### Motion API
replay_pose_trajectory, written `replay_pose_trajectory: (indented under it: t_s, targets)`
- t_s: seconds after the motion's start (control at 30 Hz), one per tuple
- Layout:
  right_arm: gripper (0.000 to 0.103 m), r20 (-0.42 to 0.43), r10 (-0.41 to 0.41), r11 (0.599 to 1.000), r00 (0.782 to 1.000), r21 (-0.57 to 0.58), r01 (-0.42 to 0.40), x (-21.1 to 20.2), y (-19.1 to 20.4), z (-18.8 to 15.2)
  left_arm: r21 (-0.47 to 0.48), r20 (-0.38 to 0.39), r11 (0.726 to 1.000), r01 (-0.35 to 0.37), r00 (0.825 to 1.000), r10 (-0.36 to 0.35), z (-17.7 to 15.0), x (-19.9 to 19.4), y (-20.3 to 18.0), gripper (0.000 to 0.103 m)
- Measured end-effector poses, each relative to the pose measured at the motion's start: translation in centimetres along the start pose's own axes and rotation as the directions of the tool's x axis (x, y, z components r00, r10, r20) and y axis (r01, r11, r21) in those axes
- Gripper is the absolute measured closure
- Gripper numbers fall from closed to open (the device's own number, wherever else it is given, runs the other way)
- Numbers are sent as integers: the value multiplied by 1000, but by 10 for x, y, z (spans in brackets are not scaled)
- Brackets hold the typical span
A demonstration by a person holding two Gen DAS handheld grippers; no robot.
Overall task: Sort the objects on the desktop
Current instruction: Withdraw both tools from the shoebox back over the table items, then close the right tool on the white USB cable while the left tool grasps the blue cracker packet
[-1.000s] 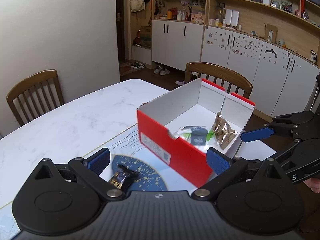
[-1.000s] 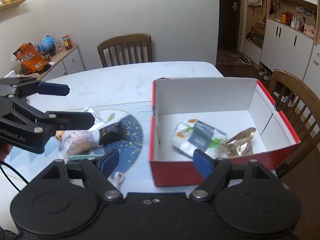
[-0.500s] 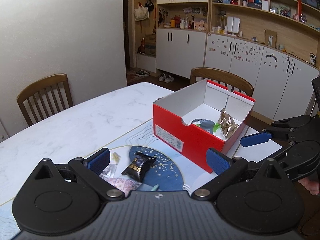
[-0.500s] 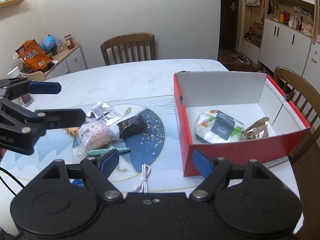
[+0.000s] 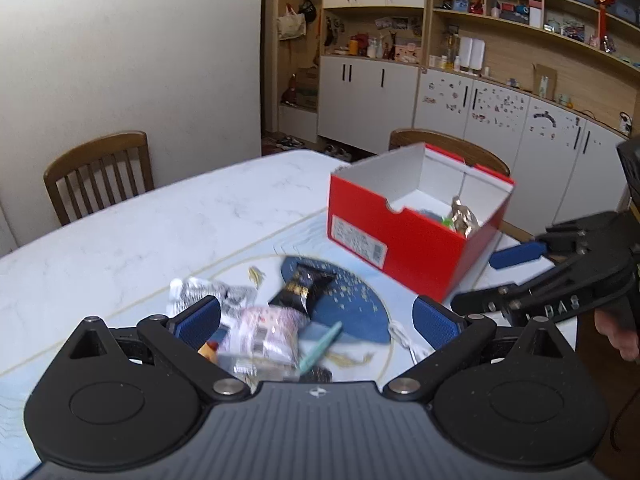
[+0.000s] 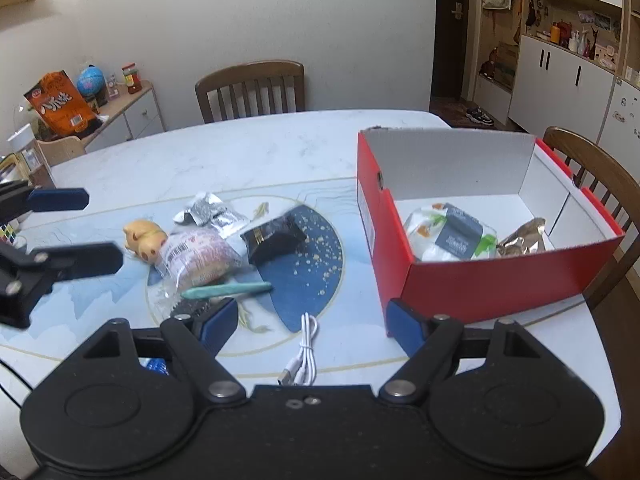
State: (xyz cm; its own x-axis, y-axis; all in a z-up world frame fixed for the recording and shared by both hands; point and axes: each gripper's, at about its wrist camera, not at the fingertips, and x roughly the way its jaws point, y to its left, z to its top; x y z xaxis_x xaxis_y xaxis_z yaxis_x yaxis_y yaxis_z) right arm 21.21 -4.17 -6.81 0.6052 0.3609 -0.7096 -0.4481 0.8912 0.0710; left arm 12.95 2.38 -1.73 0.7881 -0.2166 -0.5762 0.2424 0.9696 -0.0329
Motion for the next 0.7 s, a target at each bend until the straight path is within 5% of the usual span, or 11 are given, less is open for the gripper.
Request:
replay_pose_trajectory:
  t_s: [0.3,0.7]
  targets:
    - [22,-29,-15,1000,999,5,15,19,7,-15,4,-59,999,50,997,-49,-47,10,-10,0]
    - [23,-58,-28,1000,998,-5,28,45,10,-28,-47,-163,999,-4,987,-4,-84,37,-33,0]
